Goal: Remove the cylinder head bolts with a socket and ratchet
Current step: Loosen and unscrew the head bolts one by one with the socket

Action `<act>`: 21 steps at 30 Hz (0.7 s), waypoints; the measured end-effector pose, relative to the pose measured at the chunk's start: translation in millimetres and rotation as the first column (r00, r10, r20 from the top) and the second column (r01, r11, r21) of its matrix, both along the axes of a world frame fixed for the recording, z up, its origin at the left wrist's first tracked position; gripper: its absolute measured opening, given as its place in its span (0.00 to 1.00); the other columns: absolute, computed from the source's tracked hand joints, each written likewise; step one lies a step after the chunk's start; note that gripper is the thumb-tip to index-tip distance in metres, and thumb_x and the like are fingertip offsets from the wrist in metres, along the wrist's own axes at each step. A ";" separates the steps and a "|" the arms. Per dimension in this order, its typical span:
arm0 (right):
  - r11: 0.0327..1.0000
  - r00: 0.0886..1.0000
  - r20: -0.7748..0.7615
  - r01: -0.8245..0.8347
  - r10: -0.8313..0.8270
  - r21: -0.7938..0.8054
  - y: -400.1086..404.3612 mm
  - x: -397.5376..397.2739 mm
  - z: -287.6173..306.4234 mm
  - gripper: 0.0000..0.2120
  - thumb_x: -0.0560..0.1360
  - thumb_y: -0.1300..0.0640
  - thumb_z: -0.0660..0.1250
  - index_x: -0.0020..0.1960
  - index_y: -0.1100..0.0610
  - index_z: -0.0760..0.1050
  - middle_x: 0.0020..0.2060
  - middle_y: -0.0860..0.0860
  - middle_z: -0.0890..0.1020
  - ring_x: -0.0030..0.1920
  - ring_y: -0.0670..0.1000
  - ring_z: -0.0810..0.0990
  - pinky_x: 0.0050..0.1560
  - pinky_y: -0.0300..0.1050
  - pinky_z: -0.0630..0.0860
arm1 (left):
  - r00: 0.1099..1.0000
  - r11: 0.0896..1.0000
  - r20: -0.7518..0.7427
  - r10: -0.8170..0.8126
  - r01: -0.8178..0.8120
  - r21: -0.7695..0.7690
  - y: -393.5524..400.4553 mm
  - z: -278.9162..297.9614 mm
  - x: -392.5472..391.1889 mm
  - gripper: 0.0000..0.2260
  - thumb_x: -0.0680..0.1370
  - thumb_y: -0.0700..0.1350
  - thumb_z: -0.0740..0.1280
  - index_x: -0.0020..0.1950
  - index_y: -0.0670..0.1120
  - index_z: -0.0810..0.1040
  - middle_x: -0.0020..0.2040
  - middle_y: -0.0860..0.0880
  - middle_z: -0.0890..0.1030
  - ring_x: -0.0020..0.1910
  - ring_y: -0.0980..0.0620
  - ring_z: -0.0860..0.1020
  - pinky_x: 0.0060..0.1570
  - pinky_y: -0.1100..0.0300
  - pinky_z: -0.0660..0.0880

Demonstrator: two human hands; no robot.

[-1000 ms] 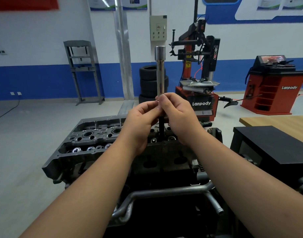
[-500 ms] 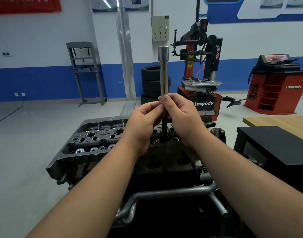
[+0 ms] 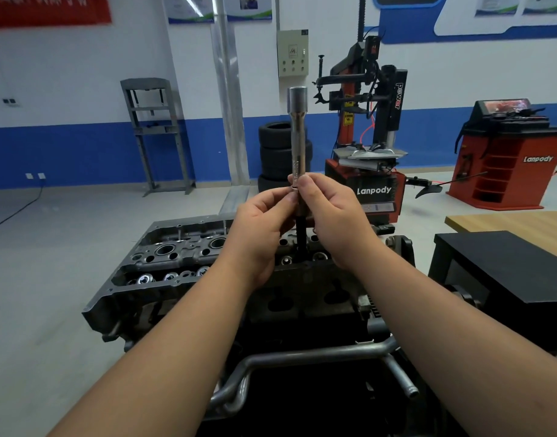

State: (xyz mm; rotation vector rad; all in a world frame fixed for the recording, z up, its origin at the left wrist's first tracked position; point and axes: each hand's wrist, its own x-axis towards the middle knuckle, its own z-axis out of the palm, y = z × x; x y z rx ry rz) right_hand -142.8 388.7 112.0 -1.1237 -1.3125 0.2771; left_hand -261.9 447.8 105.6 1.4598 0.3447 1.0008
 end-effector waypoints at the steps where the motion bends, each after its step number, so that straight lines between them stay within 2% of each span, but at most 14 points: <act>1: 1.000 1.000 0.005 -0.009 0.009 0.004 -0.5 -0.5 0.3 0.09 0.82 0.47 0.59 0.52 0.42 0.79 0.48 0.44 0.84 0.51 0.44 0.83 0.52 0.44 0.81 | 1.000 1.000 -0.002 0.013 -0.013 0.006 -0.1 0.0 0.1 0.07 0.82 0.44 0.67 0.56 0.48 0.83 0.51 0.49 0.88 0.53 0.52 0.86 0.51 0.61 0.81; 4: 1.000 1.000 0.009 -0.013 0.013 0.001 -0.6 -0.3 0.2 0.08 0.81 0.46 0.64 0.56 0.47 0.75 0.45 0.45 0.85 0.49 0.44 0.84 0.48 0.37 0.79 | 0.999 0.998 -0.003 0.052 -0.052 0.030 -3.7 0.1 -0.3 0.11 0.75 0.50 0.71 0.55 0.48 0.82 0.48 0.51 0.87 0.48 0.55 0.86 0.45 0.65 0.80; 6: 1.000 1.000 0.006 -0.002 0.002 0.000 -0.3 0.6 0.0 0.08 0.80 0.47 0.65 0.54 0.50 0.74 0.42 0.48 0.84 0.46 0.46 0.84 0.47 0.40 0.80 | 0.998 0.997 -0.004 0.061 -0.061 0.042 -4.5 -0.1 -0.4 0.15 0.71 0.52 0.72 0.55 0.47 0.82 0.48 0.51 0.87 0.47 0.56 0.86 0.45 0.64 0.80; 9: 1.000 1.000 0.002 0.011 -0.011 -0.013 -0.6 1.1 0.1 0.07 0.82 0.48 0.62 0.53 0.49 0.77 0.43 0.47 0.84 0.48 0.47 0.83 0.51 0.48 0.82 | 1.000 0.999 -0.005 0.025 -0.025 0.023 -2.7 0.1 -0.3 0.11 0.77 0.45 0.71 0.59 0.46 0.82 0.53 0.48 0.87 0.54 0.51 0.85 0.54 0.58 0.81; 12: 1.000 1.000 0.008 0.000 0.000 -0.015 -0.5 0.4 0.1 0.11 0.83 0.50 0.59 0.54 0.49 0.81 0.46 0.49 0.85 0.51 0.50 0.83 0.56 0.56 0.81 | 1.000 1.000 0.011 -0.027 0.027 -0.015 1.5 -0.4 -0.9 0.09 0.83 0.40 0.65 0.59 0.45 0.83 0.54 0.46 0.87 0.56 0.49 0.85 0.54 0.59 0.81; 14: 1.000 1.000 -0.007 -0.019 0.019 -0.016 -0.5 -1.1 0.4 0.13 0.82 0.47 0.60 0.57 0.51 0.80 0.47 0.50 0.85 0.52 0.50 0.83 0.57 0.56 0.81 | 0.999 0.999 0.012 -0.033 0.033 -0.023 2.5 -0.3 -1.9 0.09 0.84 0.41 0.64 0.58 0.46 0.83 0.54 0.46 0.87 0.56 0.49 0.85 0.54 0.58 0.80; 15: 1.000 1.000 -0.016 -0.023 0.023 -0.019 -0.7 -1.6 0.7 0.13 0.80 0.45 0.62 0.58 0.50 0.79 0.48 0.49 0.85 0.52 0.49 0.83 0.56 0.52 0.81 | 1.000 1.000 0.006 -0.026 0.026 -0.013 2.6 -0.6 -1.9 0.09 0.83 0.42 0.64 0.59 0.46 0.84 0.55 0.46 0.87 0.57 0.48 0.85 0.56 0.56 0.80; 17: 0.999 1.000 -0.012 -0.024 0.024 -0.021 -1.5 -0.9 0.5 0.14 0.77 0.42 0.64 0.57 0.48 0.75 0.47 0.49 0.85 0.50 0.47 0.84 0.51 0.44 0.81 | 1.000 1.000 -0.005 0.005 -0.005 0.015 -0.3 0.0 -1.9 0.10 0.80 0.46 0.69 0.59 0.45 0.84 0.54 0.46 0.87 0.57 0.48 0.85 0.58 0.53 0.79; 18: 1.000 1.000 0.001 -0.014 0.014 -0.021 -2.0 -0.5 0.4 0.13 0.77 0.41 0.65 0.56 0.48 0.73 0.47 0.50 0.85 0.49 0.47 0.84 0.49 0.43 0.82 | 1.000 0.999 -0.005 0.028 -0.027 0.027 -2.0 0.0 -1.6 0.13 0.76 0.48 0.72 0.58 0.45 0.84 0.53 0.47 0.87 0.56 0.49 0.85 0.57 0.54 0.79; 21: 1.000 0.999 0.033 0.026 -0.026 -0.005 -2.7 0.1 -0.6 0.11 0.79 0.43 0.66 0.52 0.50 0.74 0.44 0.53 0.84 0.47 0.52 0.84 0.50 0.53 0.83 | 0.998 0.997 0.005 0.070 -0.071 0.037 -4.1 -0.9 0.0 0.16 0.71 0.48 0.75 0.56 0.44 0.82 0.50 0.47 0.88 0.51 0.51 0.86 0.49 0.60 0.80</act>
